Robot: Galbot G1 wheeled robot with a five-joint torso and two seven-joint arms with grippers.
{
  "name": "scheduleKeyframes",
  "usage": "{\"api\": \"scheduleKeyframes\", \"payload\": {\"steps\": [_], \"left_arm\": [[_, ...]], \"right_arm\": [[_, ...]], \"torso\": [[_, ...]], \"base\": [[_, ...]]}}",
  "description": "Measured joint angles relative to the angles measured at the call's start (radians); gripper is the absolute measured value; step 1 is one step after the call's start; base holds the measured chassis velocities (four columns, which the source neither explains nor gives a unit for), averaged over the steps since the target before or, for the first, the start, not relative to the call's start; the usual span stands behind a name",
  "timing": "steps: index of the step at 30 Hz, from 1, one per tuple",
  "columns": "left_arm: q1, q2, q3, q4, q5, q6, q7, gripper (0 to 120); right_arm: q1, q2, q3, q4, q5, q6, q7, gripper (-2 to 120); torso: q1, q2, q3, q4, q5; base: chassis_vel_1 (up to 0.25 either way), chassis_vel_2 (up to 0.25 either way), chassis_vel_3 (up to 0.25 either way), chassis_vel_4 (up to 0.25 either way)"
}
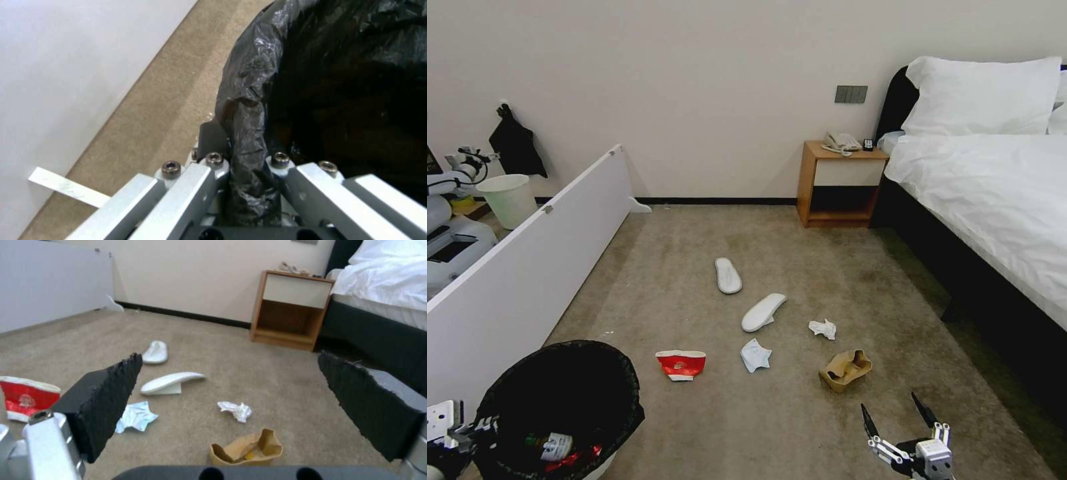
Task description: Pick up the trash bin, then pick up the garbage from the floor and place it into the trash bin.
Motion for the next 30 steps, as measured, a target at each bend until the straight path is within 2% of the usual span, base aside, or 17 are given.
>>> {"api": "scheduleKeyframes", "payload": {"steps": [30], "left_arm": [[-0.001,-0.006,0.009,-0.008,0.003,0.0,-0.003,3]], "right_arm": [[0.008,-0.002,0.003,-0.003,0.014,-0.003,-0.012,100]], "torso": [[0.0,0.0,0.0,0.0,0.0]], "base": [[-0.029,0.028,0.03,-0.026]]}}
